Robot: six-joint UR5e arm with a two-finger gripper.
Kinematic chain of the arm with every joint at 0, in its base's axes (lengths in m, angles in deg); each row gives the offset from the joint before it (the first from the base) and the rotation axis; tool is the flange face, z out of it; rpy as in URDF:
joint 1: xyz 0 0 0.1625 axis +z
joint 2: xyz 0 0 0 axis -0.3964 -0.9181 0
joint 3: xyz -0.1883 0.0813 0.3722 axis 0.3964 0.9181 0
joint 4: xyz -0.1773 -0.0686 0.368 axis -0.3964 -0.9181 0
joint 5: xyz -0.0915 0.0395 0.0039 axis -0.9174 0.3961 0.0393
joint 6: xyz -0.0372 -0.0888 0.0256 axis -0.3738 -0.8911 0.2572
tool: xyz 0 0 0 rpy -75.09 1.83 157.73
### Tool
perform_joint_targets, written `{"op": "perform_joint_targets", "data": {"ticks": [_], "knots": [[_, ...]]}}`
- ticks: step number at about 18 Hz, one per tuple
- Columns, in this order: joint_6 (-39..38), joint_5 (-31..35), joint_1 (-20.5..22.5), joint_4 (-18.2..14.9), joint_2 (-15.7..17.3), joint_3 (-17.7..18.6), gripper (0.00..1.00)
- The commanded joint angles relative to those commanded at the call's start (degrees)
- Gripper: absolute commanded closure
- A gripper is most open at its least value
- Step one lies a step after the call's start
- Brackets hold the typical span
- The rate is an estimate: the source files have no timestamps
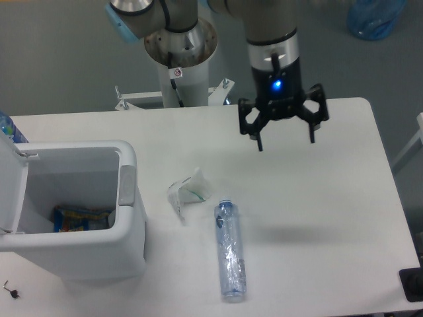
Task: Place the trash in the trash can
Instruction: 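Move the open gripper down toward the clear plastic bag, then lower the gripper onto the plastic bag and close on it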
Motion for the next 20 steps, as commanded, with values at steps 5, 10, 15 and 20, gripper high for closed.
{"op": "perform_joint_targets", "data": {"ticks": [5, 10, 15, 20], "knots": [[11.3, -0.3, -3.1, -0.4, -2.0, 4.0, 0.00], [17.2, 0.1, -7.1, -0.4, -5.8, 5.9, 0.00], [19.2, 0.3, -8.3, -0.3, -7.2, 9.0, 0.00], [19.2, 0.3, -9.0, -0.2, -7.7, 10.5, 0.00]]}}
